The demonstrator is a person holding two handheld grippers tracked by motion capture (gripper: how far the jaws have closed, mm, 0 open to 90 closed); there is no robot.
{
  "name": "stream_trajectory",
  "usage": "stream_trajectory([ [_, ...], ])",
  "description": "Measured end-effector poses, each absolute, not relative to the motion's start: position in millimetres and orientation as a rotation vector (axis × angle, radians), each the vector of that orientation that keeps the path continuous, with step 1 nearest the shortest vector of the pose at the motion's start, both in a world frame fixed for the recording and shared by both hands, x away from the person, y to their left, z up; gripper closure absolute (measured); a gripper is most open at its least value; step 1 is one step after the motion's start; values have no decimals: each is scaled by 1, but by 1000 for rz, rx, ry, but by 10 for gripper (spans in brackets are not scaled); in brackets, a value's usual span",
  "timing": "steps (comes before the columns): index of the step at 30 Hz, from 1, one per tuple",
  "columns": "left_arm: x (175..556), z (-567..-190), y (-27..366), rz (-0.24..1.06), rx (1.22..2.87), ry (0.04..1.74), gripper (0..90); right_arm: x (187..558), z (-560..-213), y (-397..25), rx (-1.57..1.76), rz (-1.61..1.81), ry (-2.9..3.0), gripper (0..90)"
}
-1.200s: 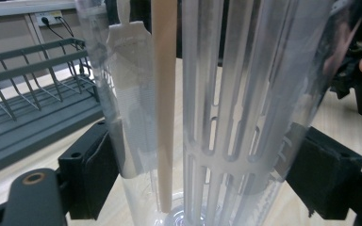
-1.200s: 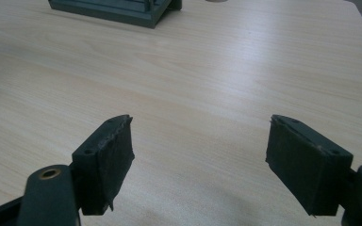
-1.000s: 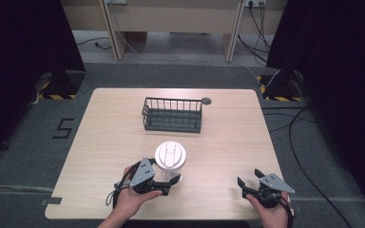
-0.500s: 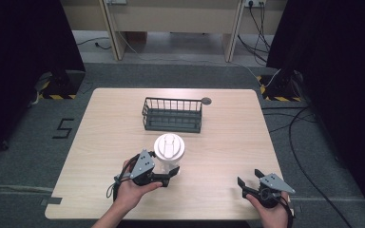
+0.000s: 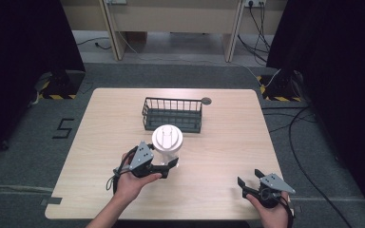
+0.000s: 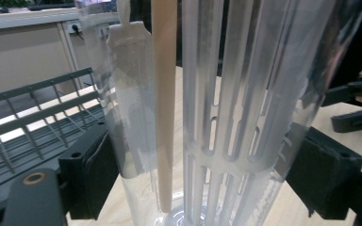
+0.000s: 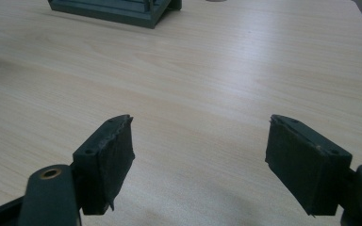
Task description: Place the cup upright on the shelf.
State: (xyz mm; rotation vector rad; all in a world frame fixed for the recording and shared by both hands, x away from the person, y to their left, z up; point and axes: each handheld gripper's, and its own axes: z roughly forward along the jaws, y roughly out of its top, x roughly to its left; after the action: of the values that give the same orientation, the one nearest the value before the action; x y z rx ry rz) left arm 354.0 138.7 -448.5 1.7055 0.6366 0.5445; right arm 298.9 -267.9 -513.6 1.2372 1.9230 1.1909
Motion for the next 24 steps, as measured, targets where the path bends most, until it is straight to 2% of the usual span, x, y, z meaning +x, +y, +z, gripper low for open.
stream_trajectory([
  [24, 383, -430, 145, 584, 1666, 693, 176, 299, -514, -269, 1237, 1196, 1923, 244],
])
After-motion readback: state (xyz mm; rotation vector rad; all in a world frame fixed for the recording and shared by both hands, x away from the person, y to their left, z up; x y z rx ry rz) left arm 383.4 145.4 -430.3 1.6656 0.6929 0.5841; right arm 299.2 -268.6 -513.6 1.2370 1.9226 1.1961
